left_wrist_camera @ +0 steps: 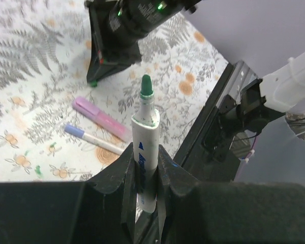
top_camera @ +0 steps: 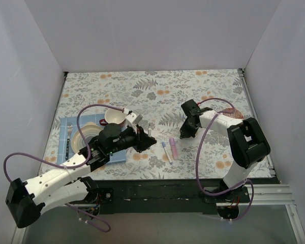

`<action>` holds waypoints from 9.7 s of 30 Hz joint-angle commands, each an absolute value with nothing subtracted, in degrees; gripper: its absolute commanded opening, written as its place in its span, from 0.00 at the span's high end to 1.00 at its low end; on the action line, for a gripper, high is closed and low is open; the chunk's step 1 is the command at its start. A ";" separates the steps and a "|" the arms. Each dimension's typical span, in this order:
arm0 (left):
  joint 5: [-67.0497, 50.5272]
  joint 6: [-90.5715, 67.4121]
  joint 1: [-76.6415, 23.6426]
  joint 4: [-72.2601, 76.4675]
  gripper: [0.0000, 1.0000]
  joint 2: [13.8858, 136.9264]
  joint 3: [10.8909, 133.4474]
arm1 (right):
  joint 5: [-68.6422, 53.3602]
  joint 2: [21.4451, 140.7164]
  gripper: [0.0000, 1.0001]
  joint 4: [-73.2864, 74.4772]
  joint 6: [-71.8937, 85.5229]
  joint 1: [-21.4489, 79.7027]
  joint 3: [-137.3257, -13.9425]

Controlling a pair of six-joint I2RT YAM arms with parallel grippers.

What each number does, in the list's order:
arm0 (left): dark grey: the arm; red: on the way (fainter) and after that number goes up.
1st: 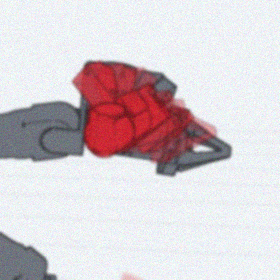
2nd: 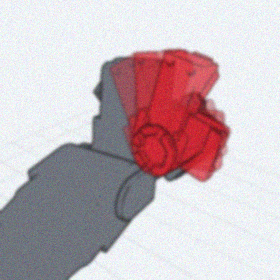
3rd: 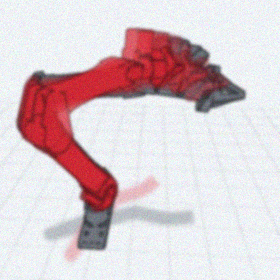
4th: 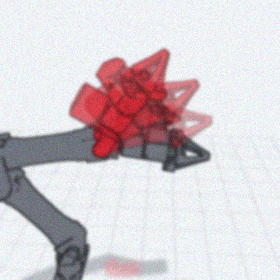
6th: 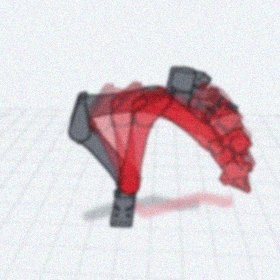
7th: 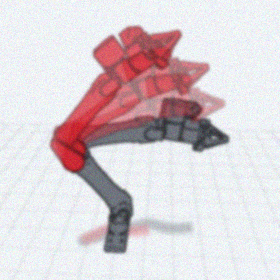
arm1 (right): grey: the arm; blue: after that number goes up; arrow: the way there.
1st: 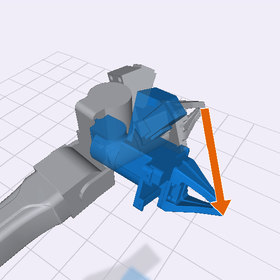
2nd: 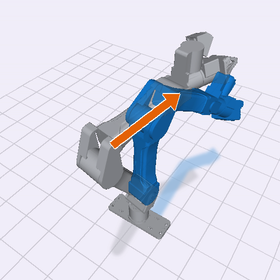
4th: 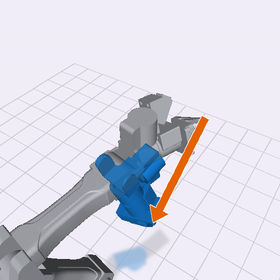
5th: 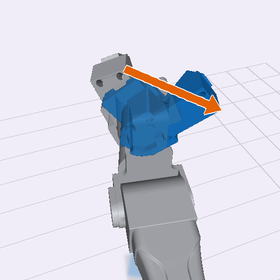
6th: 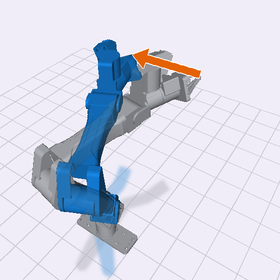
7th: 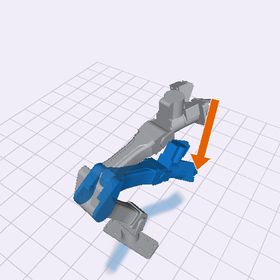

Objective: Insert the pens into the pen caps

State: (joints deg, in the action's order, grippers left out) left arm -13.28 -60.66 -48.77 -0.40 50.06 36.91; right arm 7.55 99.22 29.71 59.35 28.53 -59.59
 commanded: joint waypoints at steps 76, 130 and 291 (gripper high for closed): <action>-34.98 -71.72 -48.87 33.75 1.00 82.18 34.45 | -8.88 56.78 0.99 6.77 45.88 40.34 -44.12; -35.16 -71.99 -48.87 37.44 1.00 76.21 34.54 | -21.79 42.28 0.99 -10.72 39.55 41.84 -24.70; -48.96 -64.43 -27.42 26.02 1.00 82.79 66.61 | -27.07 64.60 0.99 -25.41 31.91 68.38 -25.66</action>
